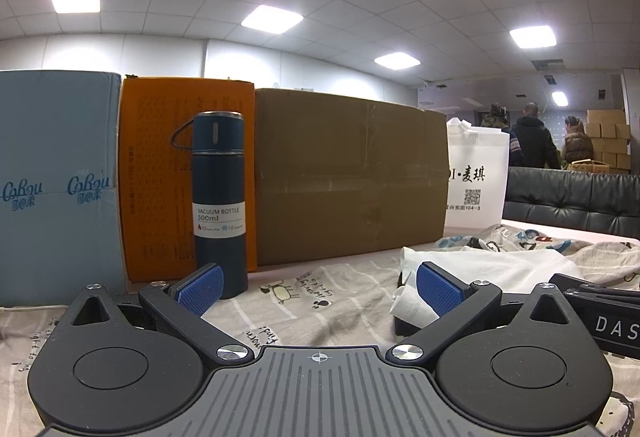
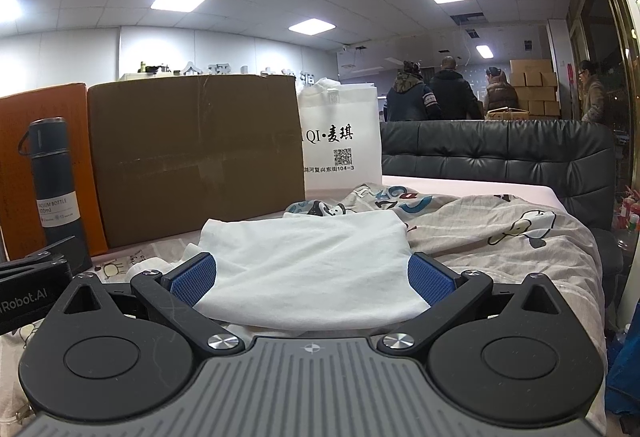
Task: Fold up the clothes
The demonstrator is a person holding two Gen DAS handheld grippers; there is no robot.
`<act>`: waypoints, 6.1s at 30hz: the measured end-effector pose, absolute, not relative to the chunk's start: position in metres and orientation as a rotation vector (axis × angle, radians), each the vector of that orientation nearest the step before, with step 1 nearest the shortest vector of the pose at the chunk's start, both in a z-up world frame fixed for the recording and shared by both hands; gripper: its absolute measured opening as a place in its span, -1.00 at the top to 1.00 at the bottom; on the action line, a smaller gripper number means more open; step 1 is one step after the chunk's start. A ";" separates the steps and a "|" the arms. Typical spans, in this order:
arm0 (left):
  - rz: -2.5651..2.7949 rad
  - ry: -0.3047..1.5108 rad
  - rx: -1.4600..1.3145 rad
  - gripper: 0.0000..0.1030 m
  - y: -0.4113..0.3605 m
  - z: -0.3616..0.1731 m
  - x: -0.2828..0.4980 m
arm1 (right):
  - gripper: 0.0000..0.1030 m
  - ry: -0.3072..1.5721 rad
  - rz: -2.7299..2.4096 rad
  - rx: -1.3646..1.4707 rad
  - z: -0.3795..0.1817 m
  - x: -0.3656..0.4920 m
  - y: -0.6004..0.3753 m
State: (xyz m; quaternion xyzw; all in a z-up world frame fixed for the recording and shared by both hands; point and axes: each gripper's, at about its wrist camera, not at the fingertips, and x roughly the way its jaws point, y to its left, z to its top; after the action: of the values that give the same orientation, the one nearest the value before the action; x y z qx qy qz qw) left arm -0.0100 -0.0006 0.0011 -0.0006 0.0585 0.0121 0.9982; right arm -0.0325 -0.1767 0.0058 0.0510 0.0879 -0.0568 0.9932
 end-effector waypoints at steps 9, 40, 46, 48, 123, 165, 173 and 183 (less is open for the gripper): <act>0.014 0.084 -0.024 -1.00 0.002 0.002 -0.017 | -1.00 0.170 -0.128 0.091 0.006 -0.033 -0.175; 0.009 0.055 -0.045 -1.00 0.005 0.003 -0.023 | -1.00 0.165 -0.151 0.075 0.007 -0.036 -0.172; 0.013 0.050 -0.029 -1.00 0.003 0.003 -0.025 | -1.00 0.157 -0.156 0.092 0.007 -0.037 -0.175; 0.012 0.047 -0.022 -1.00 0.001 0.003 -0.025 | -1.00 0.157 -0.157 0.096 0.007 -0.037 -0.175; 0.979 -0.501 -0.352 -1.00 0.325 0.074 -0.487 | -1.00 0.059 1.314 0.090 0.132 -0.335 0.138; 1.150 -0.333 -0.443 -0.98 0.371 0.008 -0.470 | 0.24 0.252 1.681 -0.037 0.068 -0.306 0.340; 1.139 -0.282 -0.431 -0.98 0.372 0.007 -0.462 | 0.48 0.243 1.673 0.064 0.075 -0.291 0.324; 1.070 -0.259 -0.394 -0.72 0.369 0.007 -0.455 | 0.48 0.245 1.675 0.141 0.075 -0.282 0.317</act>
State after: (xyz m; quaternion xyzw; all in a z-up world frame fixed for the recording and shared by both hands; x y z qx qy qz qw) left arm -0.4553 0.3692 0.0070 -0.1861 -0.1220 0.5052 0.8338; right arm -0.2821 0.3173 0.0751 0.0624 0.1081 0.7403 0.6606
